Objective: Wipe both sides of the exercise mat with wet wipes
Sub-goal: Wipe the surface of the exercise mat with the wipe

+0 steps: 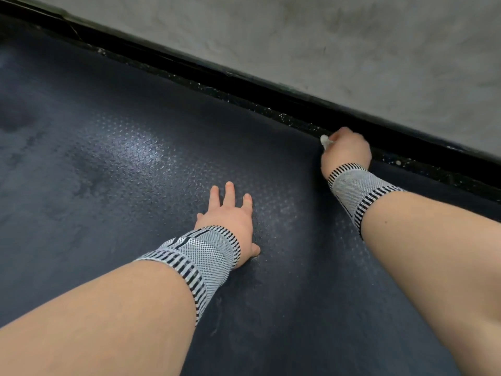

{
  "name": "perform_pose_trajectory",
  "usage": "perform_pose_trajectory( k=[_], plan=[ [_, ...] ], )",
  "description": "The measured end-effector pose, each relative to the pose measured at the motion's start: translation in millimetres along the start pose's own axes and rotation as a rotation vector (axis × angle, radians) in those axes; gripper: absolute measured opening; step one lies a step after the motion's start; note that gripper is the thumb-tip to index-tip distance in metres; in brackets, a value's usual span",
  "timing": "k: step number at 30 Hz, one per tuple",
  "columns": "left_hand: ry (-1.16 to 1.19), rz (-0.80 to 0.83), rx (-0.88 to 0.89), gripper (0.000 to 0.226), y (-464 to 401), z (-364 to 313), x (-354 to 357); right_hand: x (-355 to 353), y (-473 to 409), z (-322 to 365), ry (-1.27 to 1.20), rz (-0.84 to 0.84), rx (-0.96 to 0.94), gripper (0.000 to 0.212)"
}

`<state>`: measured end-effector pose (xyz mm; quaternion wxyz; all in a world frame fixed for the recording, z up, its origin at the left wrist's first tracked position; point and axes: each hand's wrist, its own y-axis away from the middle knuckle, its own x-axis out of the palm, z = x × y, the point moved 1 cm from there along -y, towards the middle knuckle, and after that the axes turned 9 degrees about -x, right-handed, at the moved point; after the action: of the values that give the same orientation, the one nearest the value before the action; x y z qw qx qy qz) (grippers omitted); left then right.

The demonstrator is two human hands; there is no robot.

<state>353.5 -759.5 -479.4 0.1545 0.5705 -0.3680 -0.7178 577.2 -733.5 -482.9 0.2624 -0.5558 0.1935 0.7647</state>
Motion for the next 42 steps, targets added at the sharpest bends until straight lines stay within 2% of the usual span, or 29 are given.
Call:
perform_pose_trajectory(
  k=[3, 5, 6, 10, 12, 15, 18, 20, 22, 24, 30, 33, 37, 40, 42],
  plan=[
    [0.005, 0.009, -0.008, 0.109, 3, -1, -2, 15, 22, 30, -0.051, 0.092, -0.241, 0.027],
    [0.010, 0.017, -0.010, 0.108, 4, -2, -3, 19, 35, 30, -0.052, 0.143, -0.413, 0.025],
    [0.012, 0.016, -0.009, 0.108, 4, -1, -3, 17, 33, 25, -0.039, 0.131, -0.440, 0.024],
    [0.014, 0.018, 0.001, 0.107, 4, -1, -2, 4, 2, 10, -0.016, -0.006, -0.170, 0.023],
    [0.007, 0.019, -0.002, 0.107, 4, -1, -2, 8, -5, 22, -0.051, 0.002, -0.131, 0.024],
    [0.000, 0.020, -0.007, 0.108, 4, 0, -2, 20, -1, 41, -0.115, 0.026, -0.216, 0.023],
    [-0.010, 0.017, -0.013, 0.108, 4, -1, -2, 18, 3, 28, -0.114, 0.040, -0.331, 0.024],
    [-0.017, 0.017, -0.017, 0.108, 4, -1, -2, 9, 7, 3, -0.059, 0.002, -0.279, 0.024],
    [-0.015, 0.020, -0.020, 0.108, 5, -1, -3, -1, 12, -16, -0.028, -0.023, -0.150, 0.024],
    [-0.010, 0.022, -0.020, 0.108, 5, -2, -3, -3, 14, -13, -0.023, -0.011, -0.107, 0.024],
    [-0.013, 0.012, -0.014, 0.109, 4, -1, -2, 23, -3, 62, -0.101, 0.104, -0.354, 0.023],
    [-0.007, 0.014, -0.012, 0.108, 4, 0, -1, 16, 4, 33, -0.052, 0.071, -0.365, 0.022],
    [0.006, 0.018, -0.011, 0.107, 5, 0, -3, -2, 13, -9, 0.011, 0.013, -0.243, 0.020],
    [-0.002, 0.012, -0.015, 0.107, 6, -1, -3, 8, 8, 19, -0.016, 0.048, -0.230, 0.022],
    [0.001, 0.006, -0.015, 0.108, 5, 0, -3, 18, 16, 46, -0.042, 0.091, -0.349, 0.023]
  ],
)
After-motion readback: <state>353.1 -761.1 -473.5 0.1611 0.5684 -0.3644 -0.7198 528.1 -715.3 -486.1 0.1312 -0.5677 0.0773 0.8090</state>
